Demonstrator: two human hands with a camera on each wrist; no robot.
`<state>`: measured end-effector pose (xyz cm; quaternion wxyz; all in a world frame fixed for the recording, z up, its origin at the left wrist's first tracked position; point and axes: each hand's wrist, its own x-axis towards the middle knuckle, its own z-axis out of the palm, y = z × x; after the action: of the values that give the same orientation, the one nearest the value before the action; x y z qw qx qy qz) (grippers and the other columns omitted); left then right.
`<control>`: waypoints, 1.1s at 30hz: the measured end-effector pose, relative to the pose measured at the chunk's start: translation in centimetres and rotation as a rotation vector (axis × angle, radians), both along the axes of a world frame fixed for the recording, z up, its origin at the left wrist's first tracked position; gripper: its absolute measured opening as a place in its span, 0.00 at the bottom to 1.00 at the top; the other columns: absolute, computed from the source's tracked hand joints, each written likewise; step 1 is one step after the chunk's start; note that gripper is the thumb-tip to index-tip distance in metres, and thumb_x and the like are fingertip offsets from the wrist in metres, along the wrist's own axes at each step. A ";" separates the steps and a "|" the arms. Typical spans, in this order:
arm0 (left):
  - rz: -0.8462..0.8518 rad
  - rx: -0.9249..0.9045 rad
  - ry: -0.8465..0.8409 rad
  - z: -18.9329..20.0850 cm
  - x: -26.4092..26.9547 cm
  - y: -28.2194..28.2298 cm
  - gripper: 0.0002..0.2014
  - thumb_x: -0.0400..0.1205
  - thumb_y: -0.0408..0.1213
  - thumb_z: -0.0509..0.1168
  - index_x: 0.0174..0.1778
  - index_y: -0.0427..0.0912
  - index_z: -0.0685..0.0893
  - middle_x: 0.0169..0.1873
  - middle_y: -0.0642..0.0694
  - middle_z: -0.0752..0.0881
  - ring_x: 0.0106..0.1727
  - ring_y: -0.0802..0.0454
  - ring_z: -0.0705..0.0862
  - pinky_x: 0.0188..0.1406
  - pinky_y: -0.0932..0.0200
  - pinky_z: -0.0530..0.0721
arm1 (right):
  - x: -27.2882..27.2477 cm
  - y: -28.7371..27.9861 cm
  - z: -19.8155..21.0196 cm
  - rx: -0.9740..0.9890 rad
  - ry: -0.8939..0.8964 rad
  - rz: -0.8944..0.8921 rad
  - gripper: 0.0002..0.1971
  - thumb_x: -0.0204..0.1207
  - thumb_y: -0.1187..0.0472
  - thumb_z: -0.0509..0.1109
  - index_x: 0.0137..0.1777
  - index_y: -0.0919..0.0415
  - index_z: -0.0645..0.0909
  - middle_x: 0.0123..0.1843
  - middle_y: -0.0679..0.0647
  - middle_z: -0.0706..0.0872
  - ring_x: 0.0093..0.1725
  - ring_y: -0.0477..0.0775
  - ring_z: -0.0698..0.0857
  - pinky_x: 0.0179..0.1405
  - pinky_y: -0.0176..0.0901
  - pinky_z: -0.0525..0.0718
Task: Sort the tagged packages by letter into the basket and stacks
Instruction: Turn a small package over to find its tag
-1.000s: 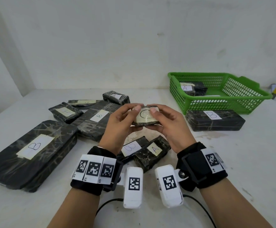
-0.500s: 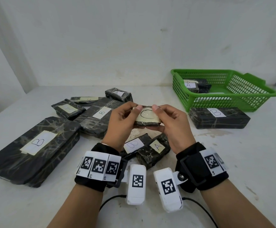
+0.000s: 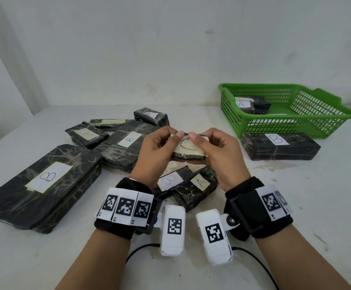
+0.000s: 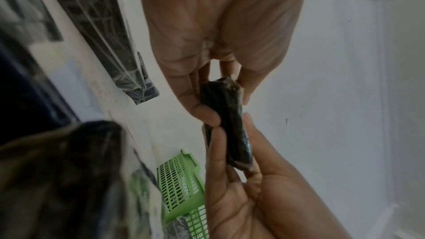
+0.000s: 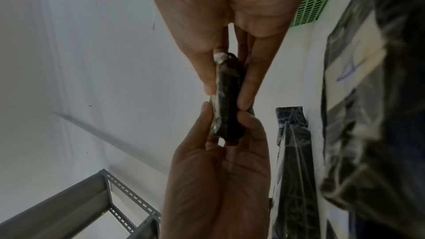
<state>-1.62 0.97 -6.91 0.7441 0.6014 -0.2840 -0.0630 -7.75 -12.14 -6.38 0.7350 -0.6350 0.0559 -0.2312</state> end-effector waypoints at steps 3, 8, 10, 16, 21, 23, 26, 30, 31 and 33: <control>-0.052 0.014 0.023 0.1 -0.2 -0.2 0.11 0.83 0.40 0.69 0.38 0.37 0.80 0.32 0.45 0.79 0.36 0.52 0.82 0.41 0.52 0.87 | 0.0 -0.2 -0.2 -0.034 -0.027 -0.057 0.10 0.75 0.66 0.77 0.36 0.68 0.81 0.38 0.67 0.78 0.39 0.62 0.83 0.34 0.62 0.91; 0.013 0.013 0.011 -0.2 0.1 -0.1 0.11 0.83 0.39 0.64 0.34 0.47 0.83 0.32 0.40 0.76 0.39 0.44 0.78 0.42 0.50 0.84 | -0.1 -0.1 0.2 0.032 0.020 0.061 0.08 0.77 0.65 0.74 0.39 0.66 0.81 0.36 0.59 0.86 0.36 0.52 0.89 0.32 0.46 0.90; 0.036 -0.004 0.045 -0.2 0.1 -0.1 0.14 0.87 0.34 0.62 0.34 0.44 0.82 0.32 0.41 0.78 0.37 0.46 0.80 0.37 0.53 0.87 | -0.1 -0.2 0.3 0.044 0.007 0.127 0.06 0.78 0.66 0.73 0.40 0.66 0.83 0.36 0.54 0.87 0.39 0.52 0.90 0.37 0.48 0.91; -0.095 -0.034 0.092 0.5 0.0 0.3 0.09 0.86 0.33 0.63 0.41 0.41 0.84 0.35 0.47 0.86 0.37 0.54 0.86 0.36 0.60 0.87 | -0.2 -0.6 0.5 0.043 -0.044 0.065 0.09 0.79 0.71 0.71 0.36 0.64 0.82 0.34 0.53 0.88 0.36 0.49 0.89 0.33 0.45 0.90; -0.014 -0.067 0.101 0.6 0.0 0.4 0.10 0.87 0.28 0.60 0.42 0.40 0.83 0.35 0.48 0.86 0.35 0.56 0.86 0.35 0.61 0.87 | -0.2 -0.8 0.7 0.111 -0.031 0.193 0.04 0.74 0.65 0.73 0.46 0.64 0.85 0.45 0.58 0.87 0.43 0.50 0.89 0.40 0.41 0.90; -0.020 -0.083 0.126 0.8 0.1 0.5 0.08 0.87 0.30 0.62 0.42 0.39 0.84 0.35 0.47 0.86 0.35 0.56 0.86 0.34 0.62 0.87 | -0.1 -0.7 0.6 0.111 -0.046 0.186 0.06 0.75 0.70 0.73 0.51 0.66 0.84 0.46 0.59 0.88 0.43 0.50 0.90 0.40 0.40 0.89; -0.119 -0.107 0.157 1.0 0.2 0.8 0.03 0.79 0.33 0.68 0.48 0.40 0.85 0.40 0.45 0.88 0.39 0.53 0.87 0.38 0.60 0.88 | 0.0 -0.7 0.4 0.101 -0.064 0.133 0.07 0.76 0.75 0.71 0.51 0.67 0.85 0.45 0.58 0.89 0.42 0.49 0.90 0.38 0.38 0.88; -0.076 -0.149 0.158 1.1 0.2 0.8 0.12 0.79 0.17 0.65 0.49 0.38 0.83 0.40 0.42 0.87 0.37 0.54 0.89 0.35 0.62 0.87 | -0.1 -1.1 0.7 0.168 -0.064 0.207 0.10 0.71 0.70 0.73 0.52 0.65 0.85 0.47 0.56 0.91 0.43 0.50 0.90 0.40 0.38 0.89; -0.062 -0.153 0.164 1.1 0.2 0.8 0.12 0.79 0.16 0.65 0.49 0.38 0.82 0.40 0.41 0.87 0.36 0.54 0.89 0.34 0.62 0.87 | -0.1 -1.1 0.7 0.162 -0.063 0.226 0.12 0.70 0.71 0.73 0.53 0.65 0.85 0.48 0.57 0.91 0.45 0.50 0.91 0.42 0.39 0.89; -0.055 -0.164 0.177 1.0 0.2 0.7 0.13 0.76 0.18 0.69 0.51 0.37 0.83 0.41 0.39 0.87 0.37 0.52 0.89 0.35 0.61 0.88 | -0.1 -1.1 0.6 0.132 -0.064 0.231 0.15 0.71 0.77 0.72 0.56 0.64 0.85 0.51 0.59 0.90 0.48 0.53 0.91 0.45 0.41 0.90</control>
<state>-1.37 1.67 -5.86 0.8109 0.5227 -0.2377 -0.1127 -7.81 -13.29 -5.76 0.7984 -0.5797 -0.0257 -0.1610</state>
